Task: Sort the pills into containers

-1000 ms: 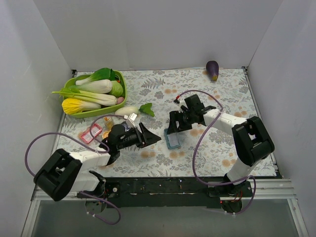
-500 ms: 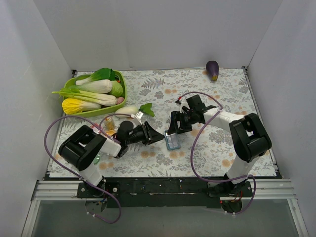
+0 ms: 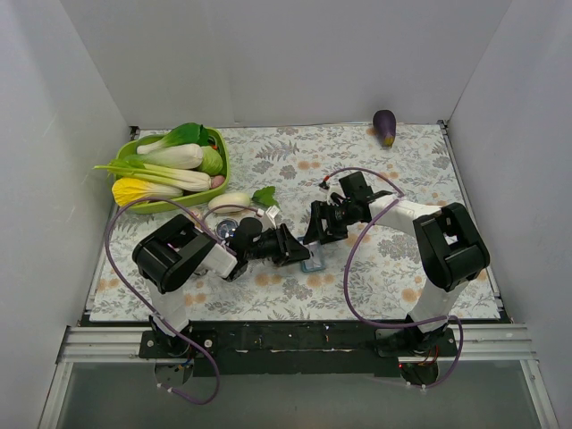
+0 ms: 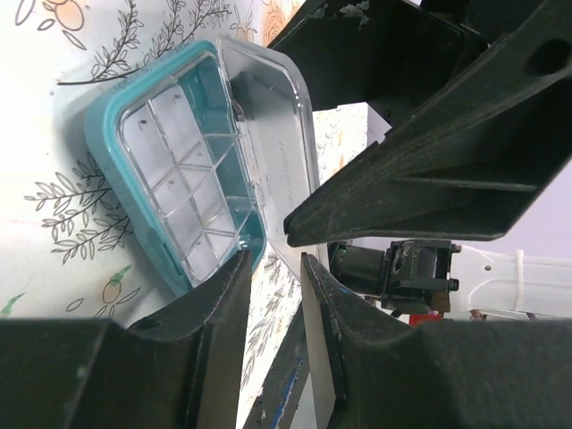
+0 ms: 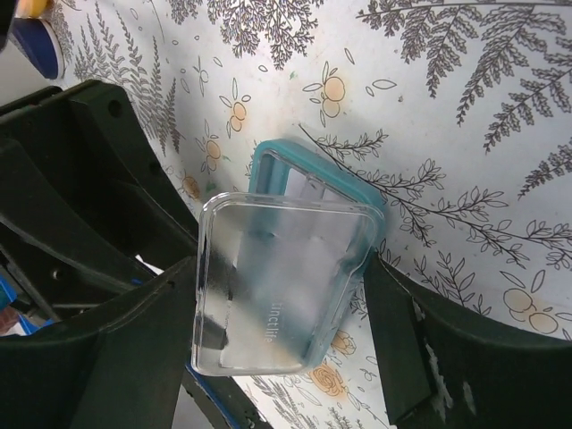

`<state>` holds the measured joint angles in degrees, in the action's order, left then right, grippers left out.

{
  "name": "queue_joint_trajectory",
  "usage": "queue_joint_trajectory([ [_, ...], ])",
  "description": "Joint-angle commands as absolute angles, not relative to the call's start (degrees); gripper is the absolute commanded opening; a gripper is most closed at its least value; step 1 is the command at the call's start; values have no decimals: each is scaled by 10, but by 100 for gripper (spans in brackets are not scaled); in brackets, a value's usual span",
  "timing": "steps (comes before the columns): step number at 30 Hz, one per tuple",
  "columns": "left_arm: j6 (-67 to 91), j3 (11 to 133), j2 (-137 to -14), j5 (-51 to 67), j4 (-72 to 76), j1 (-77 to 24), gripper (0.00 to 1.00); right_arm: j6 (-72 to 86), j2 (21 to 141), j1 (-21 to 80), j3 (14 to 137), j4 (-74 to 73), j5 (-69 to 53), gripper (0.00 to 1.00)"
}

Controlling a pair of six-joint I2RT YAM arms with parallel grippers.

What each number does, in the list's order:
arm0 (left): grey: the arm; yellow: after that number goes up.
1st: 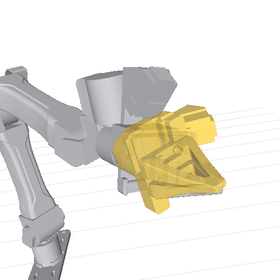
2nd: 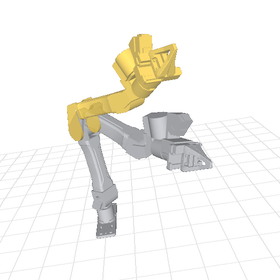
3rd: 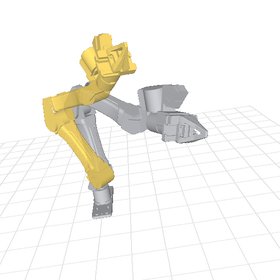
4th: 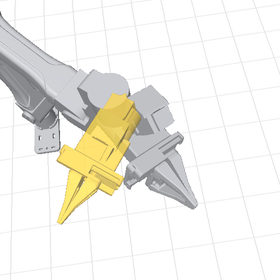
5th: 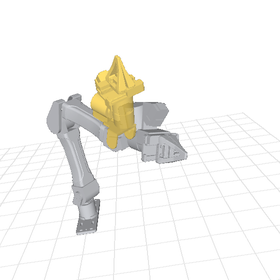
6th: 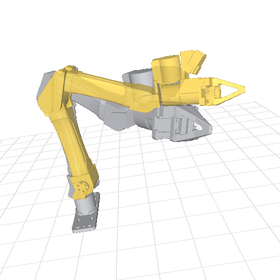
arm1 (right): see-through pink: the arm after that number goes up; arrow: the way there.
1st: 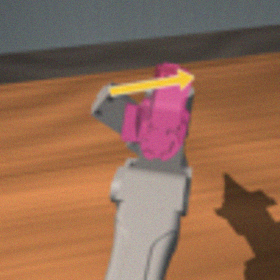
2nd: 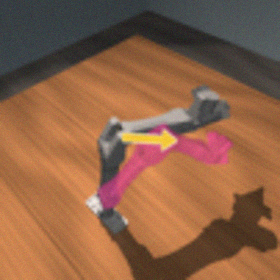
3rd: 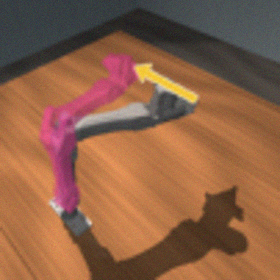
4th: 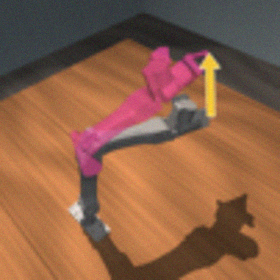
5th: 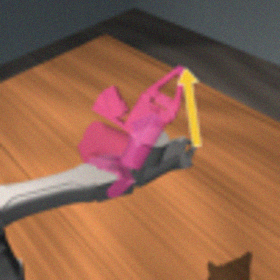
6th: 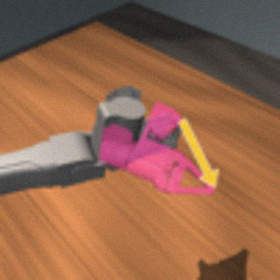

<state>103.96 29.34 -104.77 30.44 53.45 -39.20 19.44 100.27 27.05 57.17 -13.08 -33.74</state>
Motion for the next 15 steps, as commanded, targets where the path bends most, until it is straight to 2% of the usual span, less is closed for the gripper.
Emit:
queue_joint_trajectory([
  [1, 1028, 325, -1058, 294, 513, -402, 28, 199, 1003, 269, 578, -117, -367, 70],
  [2, 1028, 328, -1060, 289, 505, -403, 28, 196, 1003, 269, 580, -119, -372, 70],
  [7, 1032, 329, -1066, 278, 488, -406, 28, 178, 1000, 261, 599, -135, -373, 88],
  [15, 1042, 330, -1069, 268, 484, -406, 28, 149, 970, 245, 604, -147, -338, 93],
])
